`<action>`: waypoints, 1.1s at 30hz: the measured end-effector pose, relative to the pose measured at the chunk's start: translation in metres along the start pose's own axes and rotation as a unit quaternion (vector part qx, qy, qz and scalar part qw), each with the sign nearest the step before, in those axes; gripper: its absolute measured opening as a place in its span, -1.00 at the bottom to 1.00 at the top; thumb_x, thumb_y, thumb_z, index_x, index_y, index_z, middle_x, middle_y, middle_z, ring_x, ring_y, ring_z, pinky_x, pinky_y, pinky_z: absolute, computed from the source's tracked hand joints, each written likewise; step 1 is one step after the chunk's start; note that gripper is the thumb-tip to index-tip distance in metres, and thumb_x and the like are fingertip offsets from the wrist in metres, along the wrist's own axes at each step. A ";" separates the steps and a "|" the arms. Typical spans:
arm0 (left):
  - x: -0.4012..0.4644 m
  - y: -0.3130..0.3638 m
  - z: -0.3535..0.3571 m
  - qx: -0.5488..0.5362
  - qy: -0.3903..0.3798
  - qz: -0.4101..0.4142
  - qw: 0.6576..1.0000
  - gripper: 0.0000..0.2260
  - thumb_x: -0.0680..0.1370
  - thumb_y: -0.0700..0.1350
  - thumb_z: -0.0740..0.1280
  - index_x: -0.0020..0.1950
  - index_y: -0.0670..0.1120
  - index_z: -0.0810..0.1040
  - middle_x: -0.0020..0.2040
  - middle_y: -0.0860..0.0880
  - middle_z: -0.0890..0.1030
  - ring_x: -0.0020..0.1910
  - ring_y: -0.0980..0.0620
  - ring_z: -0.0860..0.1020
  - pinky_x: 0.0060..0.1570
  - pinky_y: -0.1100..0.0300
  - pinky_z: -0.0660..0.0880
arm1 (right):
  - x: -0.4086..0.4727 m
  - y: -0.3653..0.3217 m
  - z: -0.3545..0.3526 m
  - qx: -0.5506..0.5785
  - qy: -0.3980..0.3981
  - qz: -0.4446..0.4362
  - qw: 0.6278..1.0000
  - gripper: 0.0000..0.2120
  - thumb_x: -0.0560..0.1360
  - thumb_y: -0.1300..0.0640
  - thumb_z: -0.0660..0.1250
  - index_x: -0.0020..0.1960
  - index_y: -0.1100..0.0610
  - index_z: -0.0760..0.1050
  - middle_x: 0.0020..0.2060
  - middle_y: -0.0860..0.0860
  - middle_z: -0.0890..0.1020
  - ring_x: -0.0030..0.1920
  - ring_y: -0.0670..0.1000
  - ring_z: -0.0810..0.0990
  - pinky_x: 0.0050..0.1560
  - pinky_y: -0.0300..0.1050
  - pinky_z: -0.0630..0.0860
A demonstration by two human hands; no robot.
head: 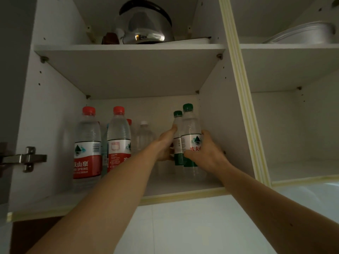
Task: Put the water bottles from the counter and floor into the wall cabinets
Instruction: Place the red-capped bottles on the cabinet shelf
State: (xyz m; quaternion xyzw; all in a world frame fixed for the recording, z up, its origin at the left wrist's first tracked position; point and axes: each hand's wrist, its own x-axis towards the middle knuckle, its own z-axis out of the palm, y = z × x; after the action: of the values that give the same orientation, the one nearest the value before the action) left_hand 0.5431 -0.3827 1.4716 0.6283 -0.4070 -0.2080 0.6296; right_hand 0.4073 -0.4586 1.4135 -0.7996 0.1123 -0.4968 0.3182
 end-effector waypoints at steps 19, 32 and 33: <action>0.009 -0.014 -0.022 0.255 0.214 0.166 0.928 -0.48 0.55 0.18 0.37 0.35 -0.11 0.34 0.20 -0.14 0.55 -0.02 -0.06 0.55 -0.23 0.09 0.54 | 0.010 -0.003 -0.008 -0.017 -0.053 0.085 0.995 -0.45 0.42 0.06 0.54 0.27 0.06 0.32 0.02 0.02 0.58 -0.07 -0.01 0.59 -0.16 -0.10 0.55; 0.000 -0.023 -0.039 0.297 0.038 0.148 0.942 -0.11 0.43 -0.23 0.55 0.57 -0.04 0.04 0.33 -0.10 0.48 0.27 -0.05 0.49 0.31 -0.02 0.47 | 0.043 -0.011 -0.002 -0.085 -0.136 0.184 0.970 -0.75 0.47 0.15 0.51 -0.01 0.14 0.45 -0.10 0.10 0.58 -0.09 0.08 0.59 -0.06 0.02 0.59; 0.000 -0.023 -0.040 0.306 0.039 0.149 0.939 -0.09 0.43 -0.22 0.55 0.58 -0.04 0.01 0.33 -0.11 0.48 0.26 -0.04 0.49 0.31 -0.02 0.48 | 0.046 -0.012 -0.001 -0.092 -0.143 0.194 0.966 -0.71 0.47 0.16 0.51 0.07 0.16 0.44 -0.04 0.14 0.58 -0.01 0.14 0.60 0.00 0.07 0.60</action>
State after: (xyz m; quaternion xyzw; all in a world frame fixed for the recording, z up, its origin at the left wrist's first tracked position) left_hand 0.5802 -0.3610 1.4544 0.7304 -0.5153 0.0472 0.4459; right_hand 0.4274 -0.4725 1.4547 -0.8511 0.2633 -0.2935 0.3466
